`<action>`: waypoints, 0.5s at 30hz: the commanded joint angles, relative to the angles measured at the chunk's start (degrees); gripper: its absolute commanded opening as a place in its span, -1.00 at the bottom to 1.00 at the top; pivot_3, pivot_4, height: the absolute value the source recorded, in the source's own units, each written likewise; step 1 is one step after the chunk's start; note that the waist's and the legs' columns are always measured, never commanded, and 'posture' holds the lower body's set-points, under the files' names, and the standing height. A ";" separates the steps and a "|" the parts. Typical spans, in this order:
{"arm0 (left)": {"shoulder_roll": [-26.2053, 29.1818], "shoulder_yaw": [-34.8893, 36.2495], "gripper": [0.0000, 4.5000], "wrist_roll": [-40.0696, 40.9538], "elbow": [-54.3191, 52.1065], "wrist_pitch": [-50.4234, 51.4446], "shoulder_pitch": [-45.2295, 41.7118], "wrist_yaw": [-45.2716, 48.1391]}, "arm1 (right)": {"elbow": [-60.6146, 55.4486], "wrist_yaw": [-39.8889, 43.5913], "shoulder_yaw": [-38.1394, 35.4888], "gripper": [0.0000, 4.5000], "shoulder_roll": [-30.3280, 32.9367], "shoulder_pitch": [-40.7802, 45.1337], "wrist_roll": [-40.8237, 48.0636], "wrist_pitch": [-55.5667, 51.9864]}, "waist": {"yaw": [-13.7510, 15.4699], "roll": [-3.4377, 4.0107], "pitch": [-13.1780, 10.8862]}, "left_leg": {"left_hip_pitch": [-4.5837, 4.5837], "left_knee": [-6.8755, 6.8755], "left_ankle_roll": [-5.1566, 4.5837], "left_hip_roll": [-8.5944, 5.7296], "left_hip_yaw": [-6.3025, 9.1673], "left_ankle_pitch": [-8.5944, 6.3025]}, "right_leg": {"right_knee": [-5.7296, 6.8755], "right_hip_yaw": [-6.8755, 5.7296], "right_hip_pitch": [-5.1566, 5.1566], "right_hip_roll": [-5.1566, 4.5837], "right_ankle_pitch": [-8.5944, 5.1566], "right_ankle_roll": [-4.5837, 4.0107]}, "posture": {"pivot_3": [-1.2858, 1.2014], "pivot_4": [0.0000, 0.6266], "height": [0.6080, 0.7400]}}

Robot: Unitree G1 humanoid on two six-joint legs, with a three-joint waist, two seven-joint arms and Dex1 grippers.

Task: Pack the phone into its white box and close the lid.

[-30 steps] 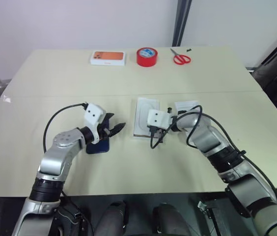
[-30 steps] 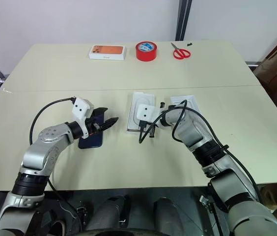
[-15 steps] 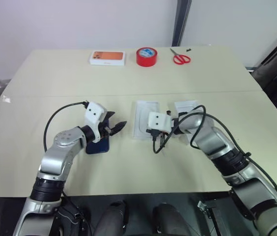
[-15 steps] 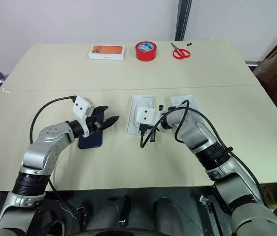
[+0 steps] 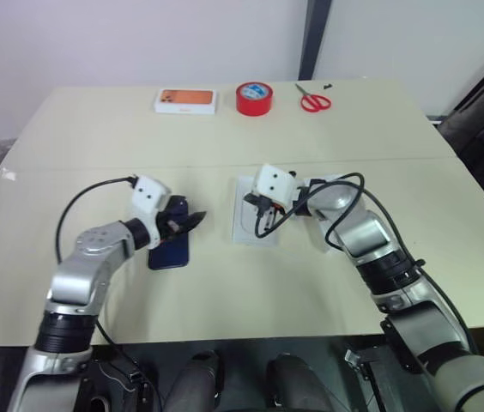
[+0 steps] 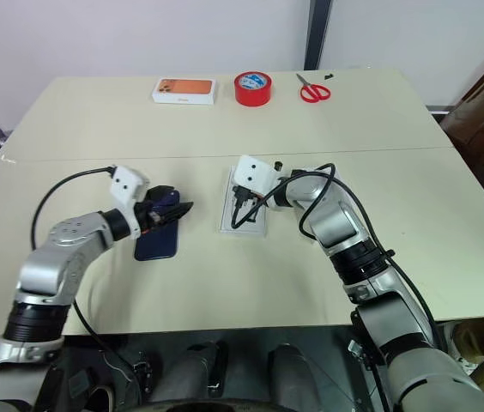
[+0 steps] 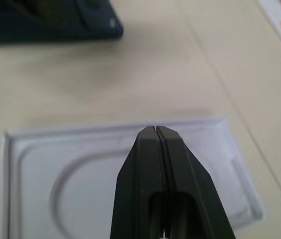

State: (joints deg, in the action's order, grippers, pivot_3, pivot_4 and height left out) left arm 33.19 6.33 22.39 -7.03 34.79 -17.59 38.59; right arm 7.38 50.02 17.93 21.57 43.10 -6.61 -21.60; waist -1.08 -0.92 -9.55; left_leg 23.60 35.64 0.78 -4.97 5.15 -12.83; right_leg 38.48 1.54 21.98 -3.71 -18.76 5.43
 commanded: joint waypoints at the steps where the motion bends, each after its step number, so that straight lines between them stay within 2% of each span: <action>1: 3.32 7.22 0.56 4.86 1.17 4.73 0.71 1.71 | -3.91 -1.69 -0.37 -0.99 -2.81 -0.97 1.94 -0.13 | 0.10 0.00 0.00 | 0.00 -0.01 -0.04 0.00 0.00 -0.02 | 0.00 -0.01 0.02 0.00 0.00 0.00 | 0.03 -0.52 0.91; 4: 5.00 11.09 0.56 8.51 3.44 10.26 1.68 2.13 | -4.04 -3.59 2.20 -0.99 -6.44 -1.23 1.00 -1.65 | 0.06 0.01 0.00 | 0.00 -0.01 -0.15 0.01 0.01 -0.09 | 0.02 -0.01 0.05 0.00 0.00 -0.01 | 0.03 -0.52 0.91; 8: 4.50 13.92 0.56 12.07 7.43 17.68 1.57 0.49 | -3.28 -5.21 6.73 -0.99 -10.19 -0.65 -1.45 -3.20 | 0.06 0.01 0.00 | 0.00 -0.01 -0.10 0.00 0.00 -0.06 | 0.17 0.01 0.15 0.00 0.01 -0.01 | 0.03 -0.52 0.91; 15: 2.30 12.22 0.56 14.51 10.83 27.02 0.82 -1.55 | 1.81 -4.58 13.28 -0.99 -13.02 2.02 -5.10 -8.84 | 0.32 0.00 0.03 | 0.01 0.06 -0.07 -0.03 0.01 -0.04 | 0.35 0.00 0.21 -0.02 0.01 -0.01 | 0.03 -0.52 0.91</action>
State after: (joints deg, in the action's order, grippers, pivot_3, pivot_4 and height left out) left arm 35.98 19.99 36.47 2.79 59.40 -17.09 37.48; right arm 8.76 45.40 30.55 9.21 43.16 -10.62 -29.35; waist -0.76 -0.92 -9.52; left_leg 23.61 35.70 0.72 -5.00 5.16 -12.86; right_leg 38.89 1.54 22.20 -3.74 -18.76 5.41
